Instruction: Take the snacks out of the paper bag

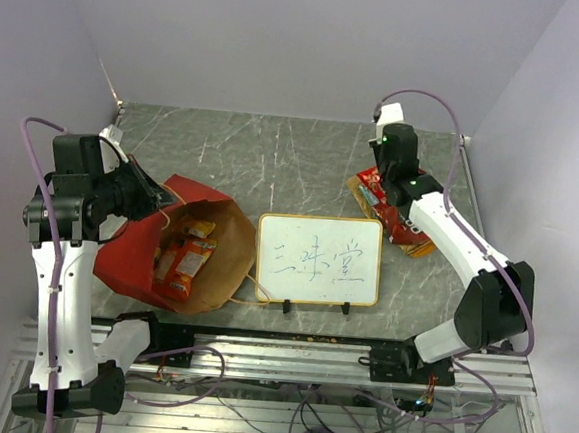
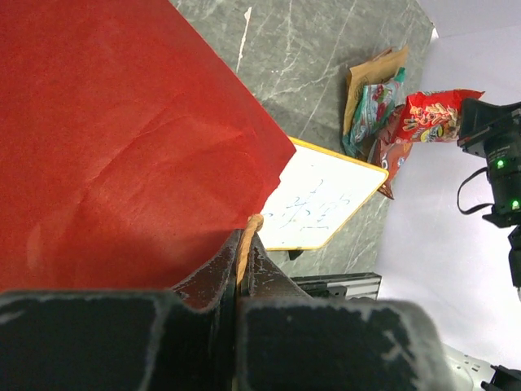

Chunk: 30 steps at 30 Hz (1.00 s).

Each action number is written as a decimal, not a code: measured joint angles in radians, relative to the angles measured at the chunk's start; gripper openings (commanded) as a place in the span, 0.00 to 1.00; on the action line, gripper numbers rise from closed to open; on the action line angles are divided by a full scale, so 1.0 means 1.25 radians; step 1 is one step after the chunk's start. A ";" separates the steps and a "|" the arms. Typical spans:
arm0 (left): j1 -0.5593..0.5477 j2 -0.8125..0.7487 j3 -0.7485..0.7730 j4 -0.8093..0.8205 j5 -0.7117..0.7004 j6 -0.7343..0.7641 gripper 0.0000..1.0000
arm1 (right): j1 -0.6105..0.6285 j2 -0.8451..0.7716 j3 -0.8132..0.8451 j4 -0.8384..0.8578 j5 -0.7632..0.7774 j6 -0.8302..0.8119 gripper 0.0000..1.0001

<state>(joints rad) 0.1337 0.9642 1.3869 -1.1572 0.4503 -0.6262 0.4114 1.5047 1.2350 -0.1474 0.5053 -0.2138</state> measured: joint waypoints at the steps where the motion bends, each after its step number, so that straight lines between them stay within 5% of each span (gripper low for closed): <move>1: 0.000 0.000 0.000 0.000 0.001 0.000 0.07 | -0.016 0.006 0.007 -0.006 0.000 0.006 0.00; 30: 0.000 0.017 0.021 -0.011 0.023 0.004 0.07 | -0.174 0.287 0.071 0.010 -0.063 0.088 0.00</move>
<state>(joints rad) 0.1337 0.9859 1.4128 -1.1709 0.4786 -0.6212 0.1940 1.8633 1.3243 -0.1352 0.4259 -0.1040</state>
